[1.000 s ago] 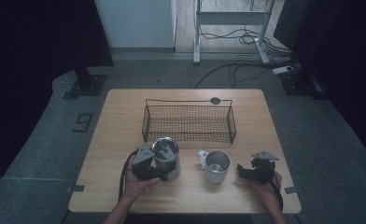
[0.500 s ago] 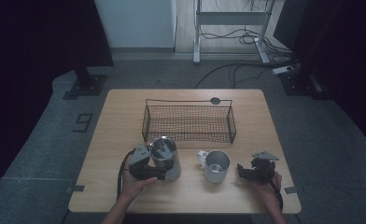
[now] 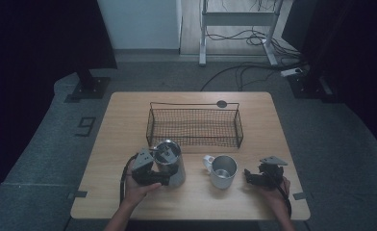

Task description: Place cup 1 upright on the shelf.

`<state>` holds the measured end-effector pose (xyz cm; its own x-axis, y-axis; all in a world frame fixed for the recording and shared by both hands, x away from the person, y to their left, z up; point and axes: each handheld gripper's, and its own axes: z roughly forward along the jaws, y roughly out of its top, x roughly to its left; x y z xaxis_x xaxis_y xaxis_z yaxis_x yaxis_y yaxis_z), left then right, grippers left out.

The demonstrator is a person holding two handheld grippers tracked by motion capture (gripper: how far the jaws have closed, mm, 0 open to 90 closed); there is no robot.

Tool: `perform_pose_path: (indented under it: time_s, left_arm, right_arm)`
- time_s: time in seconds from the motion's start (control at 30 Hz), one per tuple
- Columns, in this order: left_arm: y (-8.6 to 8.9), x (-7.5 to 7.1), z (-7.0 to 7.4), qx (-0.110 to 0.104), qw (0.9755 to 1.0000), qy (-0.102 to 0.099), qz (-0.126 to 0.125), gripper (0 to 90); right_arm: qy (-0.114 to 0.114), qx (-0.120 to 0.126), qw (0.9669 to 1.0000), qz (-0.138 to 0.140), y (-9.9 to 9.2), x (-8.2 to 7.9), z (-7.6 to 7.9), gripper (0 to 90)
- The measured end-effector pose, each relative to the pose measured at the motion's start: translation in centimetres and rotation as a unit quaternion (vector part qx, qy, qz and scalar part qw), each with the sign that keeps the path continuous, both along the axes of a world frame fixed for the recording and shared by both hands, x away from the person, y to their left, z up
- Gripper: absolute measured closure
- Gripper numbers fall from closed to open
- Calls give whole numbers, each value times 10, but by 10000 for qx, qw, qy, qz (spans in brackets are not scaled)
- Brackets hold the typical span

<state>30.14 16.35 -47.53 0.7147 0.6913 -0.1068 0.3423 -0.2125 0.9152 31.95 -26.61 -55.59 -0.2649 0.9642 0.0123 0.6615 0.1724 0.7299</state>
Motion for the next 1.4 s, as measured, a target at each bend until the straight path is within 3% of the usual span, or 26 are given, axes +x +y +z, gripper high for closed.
perform_pose_path:
  time_s: [0.63, 1.4]
  left_arm:
    - [4, -8, 19, -47, 9997, -218, -41, 43]
    - [8, -3, 35, -78, 9994, -344, -2, 44]
  right_arm:
    - [-3, -2, 10000, 6, 0, 0, 0, 71]
    - [-3, -1, 10000, 5, 0, 0, 0, 71]
